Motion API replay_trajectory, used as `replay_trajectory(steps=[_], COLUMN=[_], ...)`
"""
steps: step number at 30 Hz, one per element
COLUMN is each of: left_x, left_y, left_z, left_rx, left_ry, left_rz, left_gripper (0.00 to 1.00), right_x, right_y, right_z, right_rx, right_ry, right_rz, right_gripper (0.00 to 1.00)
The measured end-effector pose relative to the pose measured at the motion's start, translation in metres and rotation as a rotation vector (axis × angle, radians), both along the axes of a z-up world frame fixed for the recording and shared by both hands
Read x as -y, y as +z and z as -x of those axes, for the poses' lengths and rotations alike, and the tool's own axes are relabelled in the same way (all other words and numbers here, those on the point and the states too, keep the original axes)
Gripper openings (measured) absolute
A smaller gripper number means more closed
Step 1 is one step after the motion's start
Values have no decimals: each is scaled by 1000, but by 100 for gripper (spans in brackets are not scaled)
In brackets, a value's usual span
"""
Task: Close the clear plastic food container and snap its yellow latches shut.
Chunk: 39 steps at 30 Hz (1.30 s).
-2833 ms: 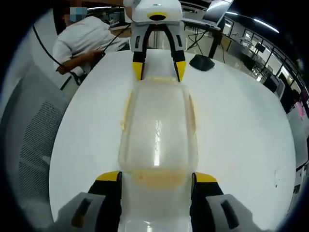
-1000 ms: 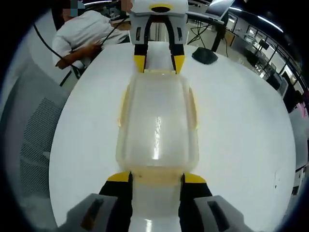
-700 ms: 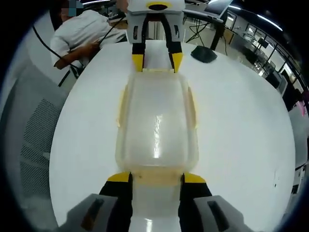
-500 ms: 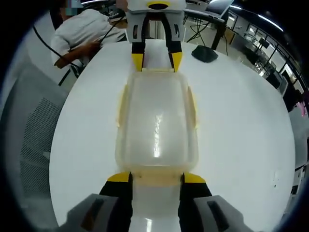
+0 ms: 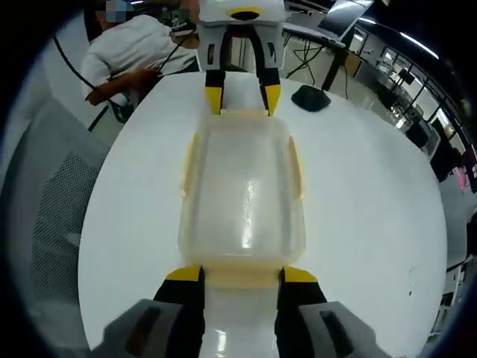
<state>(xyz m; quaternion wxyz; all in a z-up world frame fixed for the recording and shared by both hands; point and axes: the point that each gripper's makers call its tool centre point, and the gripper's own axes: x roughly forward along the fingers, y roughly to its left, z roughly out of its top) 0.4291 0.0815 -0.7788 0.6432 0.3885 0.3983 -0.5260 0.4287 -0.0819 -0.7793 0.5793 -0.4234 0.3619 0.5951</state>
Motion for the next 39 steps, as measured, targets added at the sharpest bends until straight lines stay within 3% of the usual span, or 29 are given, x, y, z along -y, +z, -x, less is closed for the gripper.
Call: replay_trajectory(steps=[20,39], left_x=[16,27], left_y=[27,37], left_z=[16,21], left_rx=[28,34], left_ry=[5,25], left_rz=[-4,-21], left_gripper=[35,35], right_x=[16,27], right_y=[24,41], right_z=[14,19], right_rx=[11,17], right_ry=[14,30], right_rz=[-2,-33], right_gripper=[34,34])
